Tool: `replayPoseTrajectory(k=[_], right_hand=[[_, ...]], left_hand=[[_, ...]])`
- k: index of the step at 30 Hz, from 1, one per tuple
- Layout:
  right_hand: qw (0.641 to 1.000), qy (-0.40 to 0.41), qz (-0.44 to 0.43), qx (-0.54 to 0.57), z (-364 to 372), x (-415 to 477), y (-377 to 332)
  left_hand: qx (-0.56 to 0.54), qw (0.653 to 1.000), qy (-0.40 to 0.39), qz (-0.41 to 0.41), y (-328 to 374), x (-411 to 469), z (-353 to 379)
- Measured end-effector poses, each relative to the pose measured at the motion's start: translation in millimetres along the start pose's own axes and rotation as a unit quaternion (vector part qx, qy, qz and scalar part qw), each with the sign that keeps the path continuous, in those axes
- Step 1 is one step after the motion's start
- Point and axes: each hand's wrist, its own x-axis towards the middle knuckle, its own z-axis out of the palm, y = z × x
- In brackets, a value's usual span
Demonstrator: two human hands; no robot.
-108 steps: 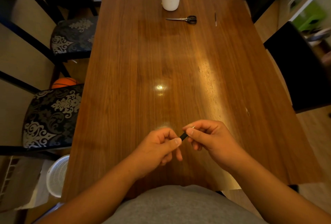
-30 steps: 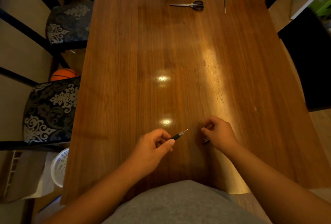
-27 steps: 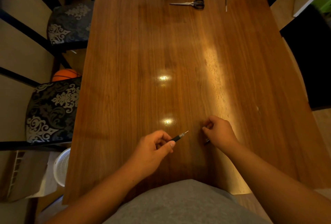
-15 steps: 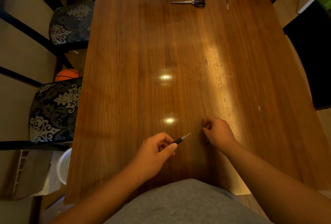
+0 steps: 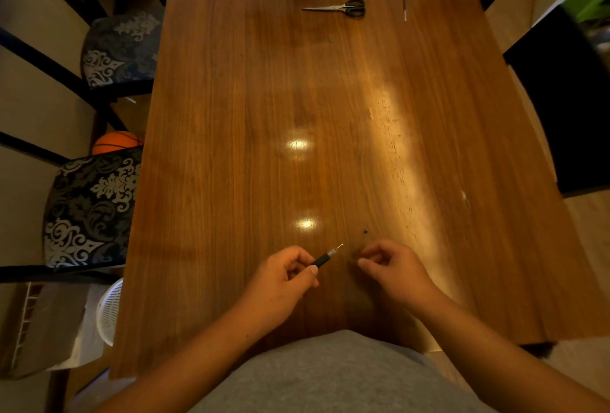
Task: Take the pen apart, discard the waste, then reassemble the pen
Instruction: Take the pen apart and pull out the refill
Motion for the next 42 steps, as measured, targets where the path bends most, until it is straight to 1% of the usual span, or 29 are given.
replayPoseTrajectory(k=[2,4,8,11,17,24,34,42], right_hand=[[0.996,-0.042,0.005,0.084,6,-21,-5],[0.985,-0.062,-0.005,0.161,11,-36,-13],[0.960,-0.067,-0.007,0.273,18,-48,-27],[0.948,-0.063,-0.002,0.311,19,-48,-32],[0.944,-0.040,-0.009,0.327,17,-45,-34],[0.951,0.002,-0.046,0.304,15,-44,-41],[0.947,0.055,-0.073,0.308,-12,-20,-59],[0.951,0.068,-0.094,0.288,-32,2,-64]], left_hand=[[-0.004,1.000,0.000,0.000,1,0,4],[-0.003,1.000,-0.003,0.001,2,-1,7],[0.000,1.000,-0.019,0.009,2,-2,13],[0.006,0.999,-0.026,0.019,4,-2,16],[-0.002,1.000,-0.021,0.020,7,-2,17],[-0.017,1.000,-0.017,0.017,7,-4,18],[-0.020,1.000,-0.011,-0.001,-1,-1,13],[-0.013,1.000,0.000,-0.018,-10,-2,8]])
